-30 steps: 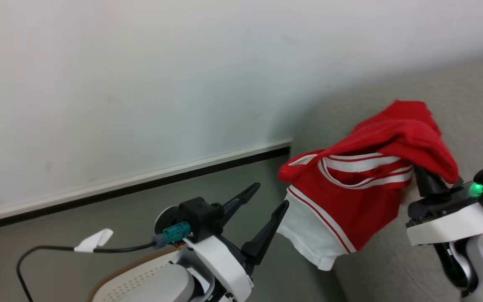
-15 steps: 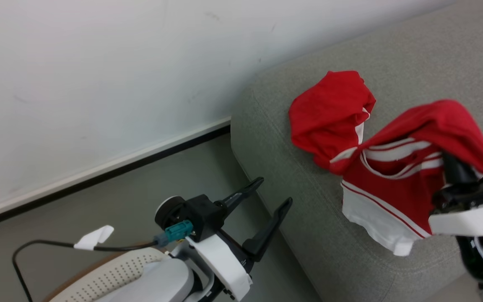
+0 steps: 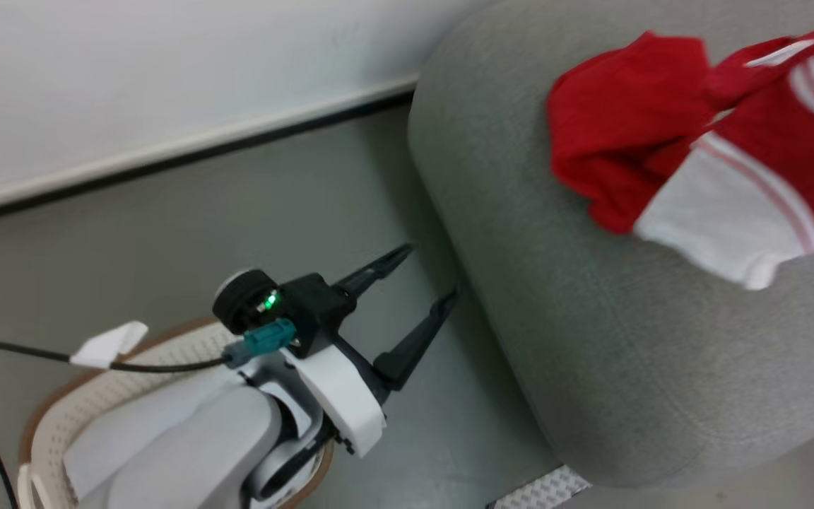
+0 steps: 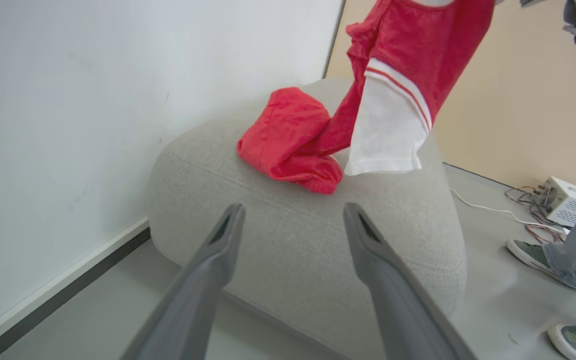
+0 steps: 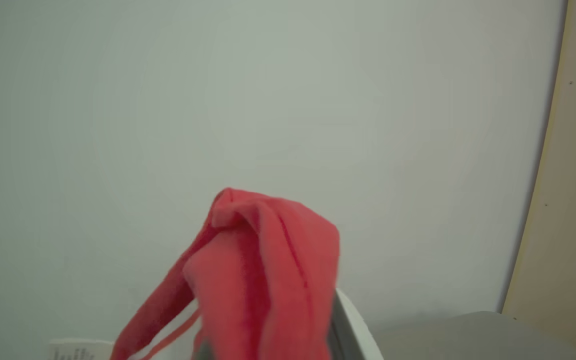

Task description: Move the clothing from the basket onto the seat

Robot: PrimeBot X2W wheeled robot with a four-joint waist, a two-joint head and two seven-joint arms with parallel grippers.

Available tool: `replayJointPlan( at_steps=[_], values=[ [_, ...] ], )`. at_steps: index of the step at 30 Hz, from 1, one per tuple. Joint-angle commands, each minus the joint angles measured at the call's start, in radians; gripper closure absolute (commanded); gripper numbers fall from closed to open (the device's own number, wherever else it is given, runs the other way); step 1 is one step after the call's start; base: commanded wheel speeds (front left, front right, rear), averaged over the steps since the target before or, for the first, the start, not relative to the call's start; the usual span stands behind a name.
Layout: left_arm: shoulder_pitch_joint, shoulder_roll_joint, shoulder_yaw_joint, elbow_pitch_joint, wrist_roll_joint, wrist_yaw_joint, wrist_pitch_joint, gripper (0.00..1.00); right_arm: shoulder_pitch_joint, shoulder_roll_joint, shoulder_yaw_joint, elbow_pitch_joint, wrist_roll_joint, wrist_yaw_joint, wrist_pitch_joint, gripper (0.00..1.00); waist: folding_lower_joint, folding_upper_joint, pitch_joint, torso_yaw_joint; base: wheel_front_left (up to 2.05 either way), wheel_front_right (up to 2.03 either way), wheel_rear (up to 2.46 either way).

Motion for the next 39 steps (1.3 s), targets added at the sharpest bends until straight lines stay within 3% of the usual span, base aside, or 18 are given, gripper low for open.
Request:
replayJointPlan(
  at_steps=[1,9,16,18,19,20,31,39],
  values=[
    [-0.021,0.019,0.006,-0.016,0.022,0.0,0.01,0.0,-0.03,-0.013,-0.018,0.028,-0.014,-0.002,0.001,1.0,-0.0002,0.0,0.112,0.075,0.0,0.0,0.0],
    [-0.053,0.084,0.037,-0.09,0.025,0.011,0.039,0.0,-0.13,-0.106,-0.021,0.294,-0.013,-0.002,0.013,1.0,-0.0002,0.0,0.258,0.174,0.0,0.0,0.0],
    [-0.04,0.078,0.045,-0.082,0.012,0.018,0.007,0.0,-0.16,-0.179,0.147,0.5,0.076,-0.002,0.292,1.0,-0.0002,0.0,0.267,0.229,0.0,0.0,0.0],
    [-0.034,0.07,0.045,-0.072,0.004,0.019,-0.004,0.0,-0.154,-0.203,0.184,0.536,0.099,-0.002,0.368,0.61,-0.0002,0.0,0.252,0.238,0.0,0.0,0.0],
    [-0.03,0.067,0.046,-0.068,0.002,0.019,-0.009,0.0,-0.157,-0.218,0.195,0.543,0.112,-0.002,0.39,0.49,-0.0002,0.0,0.244,0.241,0.0,0.0,0.0],
    [-0.027,0.065,0.045,-0.062,0.0,0.019,-0.015,0.0,-0.157,-0.229,0.209,0.549,0.125,-0.002,0.412,0.0,-0.0002,0.0,0.236,0.243,0.0,0.0,0.0],
    [0.02,0.028,0.047,0.017,-0.037,0.023,-0.078,0.0,-0.069,-0.32,0.345,0.477,0.237,-0.002,0.542,0.0,-0.0002,0.0,0.084,0.242,0.0,0.0,0.0],
    [0.103,0.014,0.08,0.079,-0.09,0.053,-0.14,0.0,0.049,-0.398,0.347,0.318,0.246,-0.002,0.538,0.0,-0.0002,0.0,-0.092,0.243,0.0,0.0,0.0]
  ],
)
